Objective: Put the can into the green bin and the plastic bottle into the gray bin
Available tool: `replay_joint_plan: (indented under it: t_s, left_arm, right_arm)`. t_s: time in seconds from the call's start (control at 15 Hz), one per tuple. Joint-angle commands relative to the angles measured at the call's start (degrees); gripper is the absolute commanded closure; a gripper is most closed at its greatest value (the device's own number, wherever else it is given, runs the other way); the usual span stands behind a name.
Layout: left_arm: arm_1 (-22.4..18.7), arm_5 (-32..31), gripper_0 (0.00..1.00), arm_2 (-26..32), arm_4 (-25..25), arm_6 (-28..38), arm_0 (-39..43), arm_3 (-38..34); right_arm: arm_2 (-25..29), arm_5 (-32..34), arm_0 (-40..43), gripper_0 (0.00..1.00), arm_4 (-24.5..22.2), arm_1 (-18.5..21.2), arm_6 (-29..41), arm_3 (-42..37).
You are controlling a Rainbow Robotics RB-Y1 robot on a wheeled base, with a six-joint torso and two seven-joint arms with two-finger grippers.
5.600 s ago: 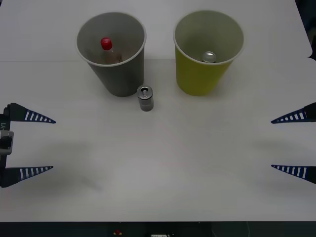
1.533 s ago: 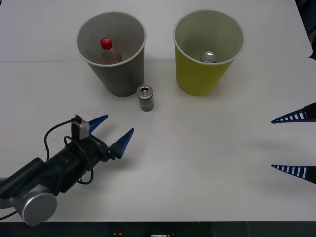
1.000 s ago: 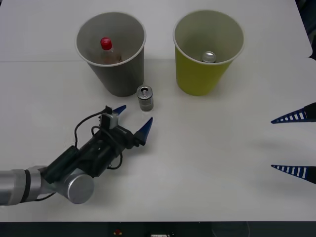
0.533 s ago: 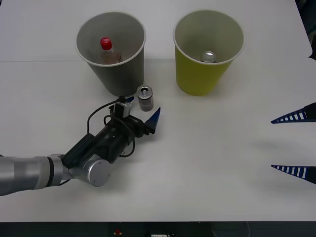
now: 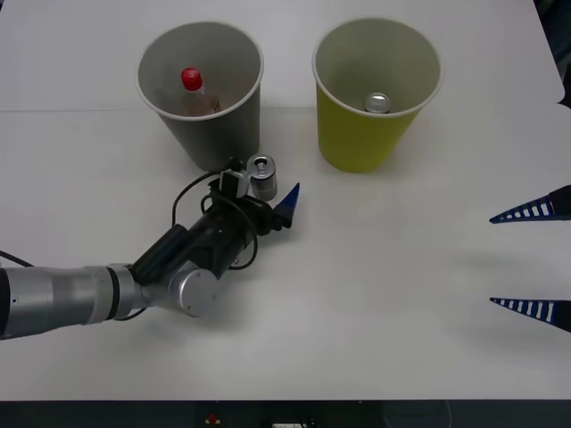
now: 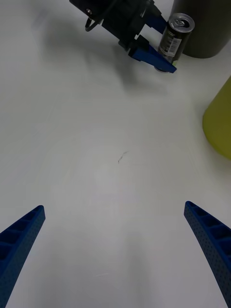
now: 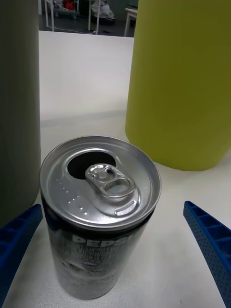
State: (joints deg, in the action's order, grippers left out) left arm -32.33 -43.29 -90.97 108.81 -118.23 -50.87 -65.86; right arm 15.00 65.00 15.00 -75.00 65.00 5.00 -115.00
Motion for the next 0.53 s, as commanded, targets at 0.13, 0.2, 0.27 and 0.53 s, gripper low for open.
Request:
replay_joint_plan:
  t_s: [0.13,0.2,0.27,0.53]
  left_arm:
    - [0.5,0.5,0.18,0.0,0.9,0.0,-0.6,0.7]
    - [0.5,0.6,0.68,0.0,0.9,0.0,-0.7,0.8]
    - [0.5,0.5,1.00,0.0,0.9,0.0,-0.7,0.9]
    - [0.5,0.6,1.00,0.0,0.8,-0.1,-0.9,1.0]
  right_arm:
    - [0.0,0.0,0.0,0.00,0.0,0.0,0.0,0.0]
    - [0.0,0.0,0.0,0.00,0.0,0.0,0.0,0.0]
    - [0.0,0.0,0.0,0.00,0.0,0.0,0.0,0.0]
    - [0.0,0.0,0.0,0.00,0.0,0.0,0.0,0.0]
